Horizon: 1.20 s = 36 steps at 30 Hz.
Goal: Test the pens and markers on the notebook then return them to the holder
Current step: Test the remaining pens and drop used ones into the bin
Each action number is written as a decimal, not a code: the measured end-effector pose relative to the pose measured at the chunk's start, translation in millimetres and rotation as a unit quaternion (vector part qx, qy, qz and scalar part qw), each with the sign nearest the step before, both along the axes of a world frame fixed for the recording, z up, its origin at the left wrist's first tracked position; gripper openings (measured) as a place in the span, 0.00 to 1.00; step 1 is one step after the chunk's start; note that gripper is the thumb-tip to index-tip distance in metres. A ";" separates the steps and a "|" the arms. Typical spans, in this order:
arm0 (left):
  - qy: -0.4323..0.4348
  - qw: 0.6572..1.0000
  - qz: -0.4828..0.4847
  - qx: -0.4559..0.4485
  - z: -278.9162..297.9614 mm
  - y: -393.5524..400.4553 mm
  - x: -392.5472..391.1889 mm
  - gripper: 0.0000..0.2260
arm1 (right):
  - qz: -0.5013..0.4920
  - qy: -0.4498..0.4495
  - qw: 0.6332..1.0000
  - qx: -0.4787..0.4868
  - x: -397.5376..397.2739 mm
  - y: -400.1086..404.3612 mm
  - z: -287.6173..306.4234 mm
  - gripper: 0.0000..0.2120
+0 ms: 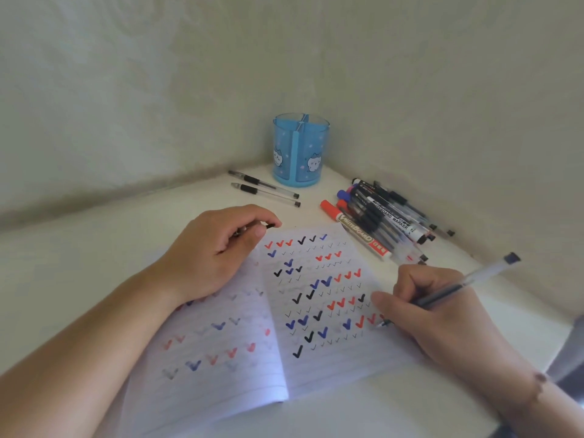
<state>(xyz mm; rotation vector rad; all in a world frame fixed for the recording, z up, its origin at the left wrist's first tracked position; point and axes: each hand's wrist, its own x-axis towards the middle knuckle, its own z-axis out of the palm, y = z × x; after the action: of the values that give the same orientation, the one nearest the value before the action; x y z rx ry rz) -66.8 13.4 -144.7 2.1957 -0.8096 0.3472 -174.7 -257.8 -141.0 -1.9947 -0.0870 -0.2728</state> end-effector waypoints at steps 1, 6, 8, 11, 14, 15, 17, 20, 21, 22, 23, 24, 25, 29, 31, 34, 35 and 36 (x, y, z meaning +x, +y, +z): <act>-0.002 1.000 -0.002 0.000 -0.1 -0.1 0.1 0.13 | 0.005 0.002 1.000 -0.004 0.3 0.0 -0.7 0.21; -0.004 1.000 -0.003 0.008 -0.8 -0.6 0.3 0.13 | 0.027 0.000 0.999 -0.039 1.7 0.6 -2.3 0.20; -0.001 1.000 0.000 0.010 -0.7 0.0 0.3 0.13 | 0.029 -0.001 0.999 -0.045 2.0 0.9 -2.0 0.18; -0.003 1.000 0.002 0.009 0.2 0.1 0.5 0.13 | 0.029 0.005 0.999 -0.038 2.7 0.3 -1.7 0.20; -0.008 1.000 -0.002 0.012 0.8 -0.6 0.1 0.14 | 0.013 0.007 0.999 -0.040 3.7 0.6 -1.7 0.21; -0.011 1.000 -0.004 0.012 0.7 -0.6 -0.1 0.14 | 0.006 0.002 0.999 -0.042 4.2 0.4 -2.7 0.21; -0.015 1.000 -0.006 0.012 0.8 -0.5 -0.5 0.15 | -0.002 -0.006 0.999 -0.046 3.7 1.4 -2.7 0.21; -0.010 1.000 -0.008 0.006 1.7 -0.9 -1.2 0.14 | -0.005 -0.007 1.000 -0.028 1.8 4.1 0.7 0.21; -0.007 1.000 -0.013 -0.001 2.1 -1.3 -1.4 0.14 | -0.005 -0.007 1.000 0.001 1.3 4.9 2.3 0.20; -0.004 1.000 -0.019 -0.010 2.8 -1.9 -1.9 0.14 | -0.003 -0.006 0.999 0.044 0.7 6.5 4.2 0.18; -0.001 1.000 -0.024 -0.018 3.6 -2.4 -2.7 0.14 | 0.004 0.000 0.996 0.090 0.6 7.5 5.6 0.17; 0.005 0.999 -0.026 -0.026 4.4 -3.1 -3.6 0.14 | 0.005 0.004 0.992 0.125 0.1 9.1 8.5 0.17; 0.015 0.999 -0.025 -0.033 5.3 -4.1 -4.7 0.14 | 0.001 0.003 0.990 0.141 0.4 8.4 10.5 0.17; 0.037 0.998 -0.017 -0.050 8.0 -4.5 -6.3 0.12 | 0.072 -0.004 0.980 0.185 4.0 -1.2 21.4 0.17; 0.041 0.997 -0.024 -0.058 7.8 -3.3 -5.6 0.10 | 0.133 -0.009 0.966 0.222 6.8 -4.2 25.6 0.18; 0.009 0.998 -0.030 -0.049 6.9 -2.8 -4.5 0.09 | 0.107 -0.036 0.966 0.233 11.6 3.7 28.5 0.15; 0.002 0.999 -0.030 -0.045 6.9 -2.7 -4.3 0.09 | 0.089 -0.045 0.968 0.231 12.8 9.5 29.9 0.11; -0.003 0.999 -0.030 -0.043 7.0 -2.7 -4.3 0.09 | 0.075 -0.048 0.969 0.229 14.1 15.8 31.3 0.08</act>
<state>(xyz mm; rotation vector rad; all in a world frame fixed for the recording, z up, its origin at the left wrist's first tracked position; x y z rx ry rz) -71.1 10.7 -137.7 2.0868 -0.8471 0.3525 -160.5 -242.0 -109.7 -1.5065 -0.2164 -0.2642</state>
